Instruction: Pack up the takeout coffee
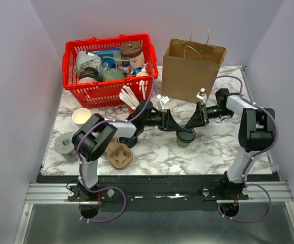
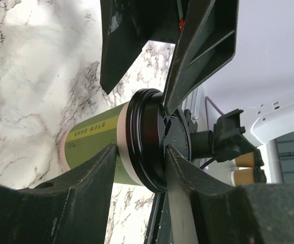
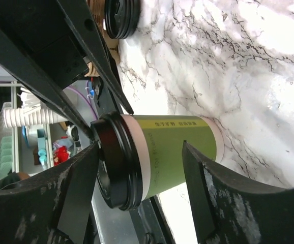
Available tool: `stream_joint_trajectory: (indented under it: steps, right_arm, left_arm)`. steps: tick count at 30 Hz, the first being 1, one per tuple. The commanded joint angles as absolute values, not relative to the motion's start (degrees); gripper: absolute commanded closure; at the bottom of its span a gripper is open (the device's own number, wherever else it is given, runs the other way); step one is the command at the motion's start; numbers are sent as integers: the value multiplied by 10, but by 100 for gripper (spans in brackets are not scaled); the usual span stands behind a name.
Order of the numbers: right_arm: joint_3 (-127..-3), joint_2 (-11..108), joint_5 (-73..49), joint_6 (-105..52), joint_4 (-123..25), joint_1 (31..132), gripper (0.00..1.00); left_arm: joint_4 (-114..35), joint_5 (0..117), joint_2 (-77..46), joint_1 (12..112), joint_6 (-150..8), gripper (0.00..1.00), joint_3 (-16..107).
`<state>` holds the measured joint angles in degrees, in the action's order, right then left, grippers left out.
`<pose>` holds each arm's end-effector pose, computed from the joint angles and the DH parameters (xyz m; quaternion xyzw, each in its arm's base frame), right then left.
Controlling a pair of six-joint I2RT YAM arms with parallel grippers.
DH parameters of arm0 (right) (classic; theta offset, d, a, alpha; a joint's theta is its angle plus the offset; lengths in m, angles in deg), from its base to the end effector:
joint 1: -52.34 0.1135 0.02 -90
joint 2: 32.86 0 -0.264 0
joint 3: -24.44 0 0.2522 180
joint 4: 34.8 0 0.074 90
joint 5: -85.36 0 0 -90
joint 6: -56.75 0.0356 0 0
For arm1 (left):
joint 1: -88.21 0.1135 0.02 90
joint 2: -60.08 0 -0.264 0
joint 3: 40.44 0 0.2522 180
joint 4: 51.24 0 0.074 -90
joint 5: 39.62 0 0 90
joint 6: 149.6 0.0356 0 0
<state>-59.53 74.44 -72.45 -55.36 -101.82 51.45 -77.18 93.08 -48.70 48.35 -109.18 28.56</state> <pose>0.3300 0.0278 0.1782 -0.1511 0.8161 0.5471 0.1087 0.2886 -0.2724 0.1781 0.1616 0.7495 -0.6078 0.2065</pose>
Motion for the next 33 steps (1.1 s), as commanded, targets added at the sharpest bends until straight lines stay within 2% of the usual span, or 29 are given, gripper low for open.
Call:
stream_joint_trajectory:
  steps: [1,4,19,33]
  right_arm:
    - [-586,756,-718,-564,-1008,519,28]
    - [-570,760,-712,-563,-1008,519,32]
    - [-528,773,-690,-519,-966,519,39]
    - [-500,771,-665,-487,-925,519,41]
  left_arm:
    - [-806,944,-516,484,-1103,51,273]
    - [-802,939,-526,484,-1109,54,271]
    - [-747,909,-545,480,-1073,56,254]
    - [-725,869,-590,465,-1055,59,241]
